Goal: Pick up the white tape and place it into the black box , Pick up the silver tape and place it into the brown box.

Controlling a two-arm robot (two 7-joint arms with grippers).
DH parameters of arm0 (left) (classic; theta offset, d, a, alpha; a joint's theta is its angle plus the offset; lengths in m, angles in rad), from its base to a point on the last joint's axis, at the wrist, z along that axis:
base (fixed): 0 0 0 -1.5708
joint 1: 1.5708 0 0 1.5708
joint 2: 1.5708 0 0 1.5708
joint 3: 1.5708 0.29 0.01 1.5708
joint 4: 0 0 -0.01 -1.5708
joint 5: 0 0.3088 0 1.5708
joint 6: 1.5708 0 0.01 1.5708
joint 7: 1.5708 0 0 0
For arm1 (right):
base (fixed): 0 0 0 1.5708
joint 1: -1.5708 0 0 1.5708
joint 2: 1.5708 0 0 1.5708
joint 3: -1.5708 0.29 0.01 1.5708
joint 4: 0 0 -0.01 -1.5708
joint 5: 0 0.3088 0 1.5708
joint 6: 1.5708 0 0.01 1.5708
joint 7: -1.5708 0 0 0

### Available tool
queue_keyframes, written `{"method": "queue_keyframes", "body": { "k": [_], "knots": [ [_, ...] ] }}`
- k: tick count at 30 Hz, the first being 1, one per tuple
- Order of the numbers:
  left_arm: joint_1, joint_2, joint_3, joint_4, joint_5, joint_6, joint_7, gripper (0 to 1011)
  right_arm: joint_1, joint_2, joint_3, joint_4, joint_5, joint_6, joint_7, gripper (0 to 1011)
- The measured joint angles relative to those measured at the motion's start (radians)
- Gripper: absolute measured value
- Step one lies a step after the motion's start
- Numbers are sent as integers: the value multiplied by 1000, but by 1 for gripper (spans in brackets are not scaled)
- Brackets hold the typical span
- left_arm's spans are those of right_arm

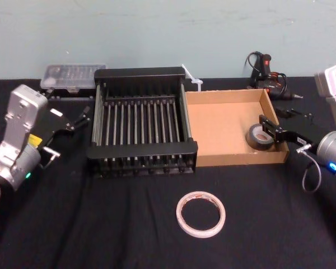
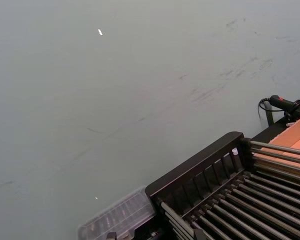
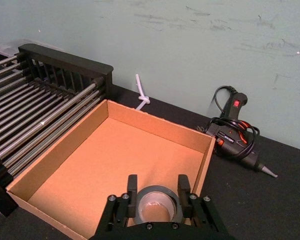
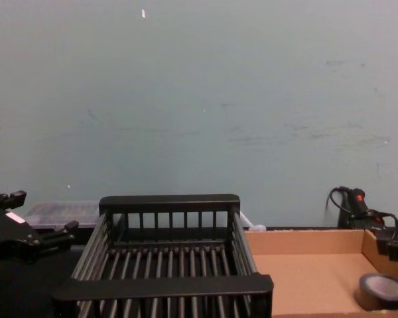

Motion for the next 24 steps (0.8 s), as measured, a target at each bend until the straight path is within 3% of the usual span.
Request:
{"method": "queue_keyframes", "body": {
  "k": [18, 24],
  "knots": [
    [0, 0, 0, 0, 0, 0, 0, 1001, -1, 1, 1, -1, 1, 1, 0, 998],
    [0, 0, 0, 0, 0, 0, 0, 1001, -6, 5, 1, -10, 1, 2, 7, 1002]
  ]
}}
